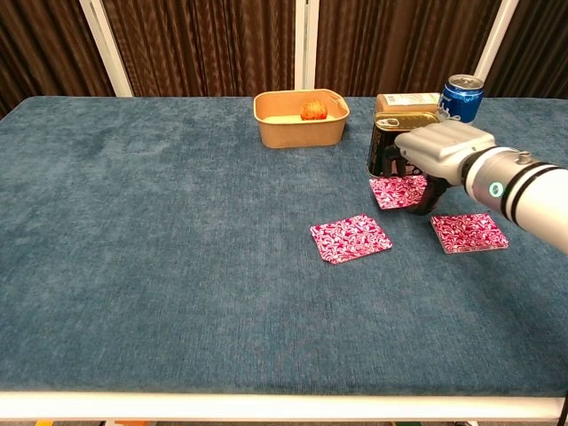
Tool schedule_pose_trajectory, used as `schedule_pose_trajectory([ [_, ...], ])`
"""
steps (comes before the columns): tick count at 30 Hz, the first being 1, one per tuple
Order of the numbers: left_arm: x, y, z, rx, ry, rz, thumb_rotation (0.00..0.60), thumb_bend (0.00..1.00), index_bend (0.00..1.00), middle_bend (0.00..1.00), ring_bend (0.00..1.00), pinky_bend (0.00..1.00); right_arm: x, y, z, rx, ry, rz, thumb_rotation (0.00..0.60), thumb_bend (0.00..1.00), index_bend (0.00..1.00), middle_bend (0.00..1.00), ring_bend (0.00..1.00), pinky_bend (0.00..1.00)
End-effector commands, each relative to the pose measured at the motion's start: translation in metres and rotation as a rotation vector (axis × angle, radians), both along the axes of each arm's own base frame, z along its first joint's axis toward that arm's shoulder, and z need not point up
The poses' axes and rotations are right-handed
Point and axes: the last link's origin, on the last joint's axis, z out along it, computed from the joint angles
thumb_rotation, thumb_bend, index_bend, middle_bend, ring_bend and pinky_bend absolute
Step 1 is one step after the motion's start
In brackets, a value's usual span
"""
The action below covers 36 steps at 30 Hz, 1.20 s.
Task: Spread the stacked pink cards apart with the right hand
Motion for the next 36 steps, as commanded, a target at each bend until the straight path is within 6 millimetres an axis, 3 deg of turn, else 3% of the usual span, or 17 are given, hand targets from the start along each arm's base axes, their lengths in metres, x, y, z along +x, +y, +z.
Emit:
schedule_pose_trajectory([
  [1, 0.0, 0.0, 0.0, 0.001, -0.001, -0.001, 0.6, 0.0, 0.18, 0.16, 0.07, 0.16, 0.002, -0.002, -0.004, 0.0, 0.0, -0.003, 0.6, 0.22, 0.44, 0.38, 0.85, 0.92],
  [15, -0.002, 0.0, 0.001, 0.005, -0.007, 0.004, 0.6, 0.0, 0.18, 0.16, 0.07, 0.16, 0.0, -0.002, -0.009, 0.017, 0.011, -0.015, 0.6, 0.19, 0.32, 0.28, 0.85, 0.92],
  [25, -0.003, -0.001, 0.001, 0.003, -0.008, 0.005, 0.6, 0.0, 0.18, 0.16, 0.07, 0.16, -0.001, 0.001, -0.002, 0.009, 0.0, -0.008, 0.6, 0.19, 0.29, 0.26, 0.85, 0.92],
  [31, -0.003, -0.001, 0.0, 0.001, -0.009, 0.005, 0.6, 0.0, 0.18, 0.16, 0.07, 0.16, 0.001, 0.011, 0.01, 0.0, -0.027, 0.02, 0.6, 0.19, 0.29, 0.26, 0.85, 0.92],
  [36, -0.002, -0.001, 0.0, 0.001, -0.007, 0.001, 0.6, 0.0, 0.18, 0.16, 0.07, 0.16, 0.003, 0.031, 0.038, -0.024, -0.066, 0.073, 0.6, 0.17, 0.29, 0.27, 0.85, 0.92],
])
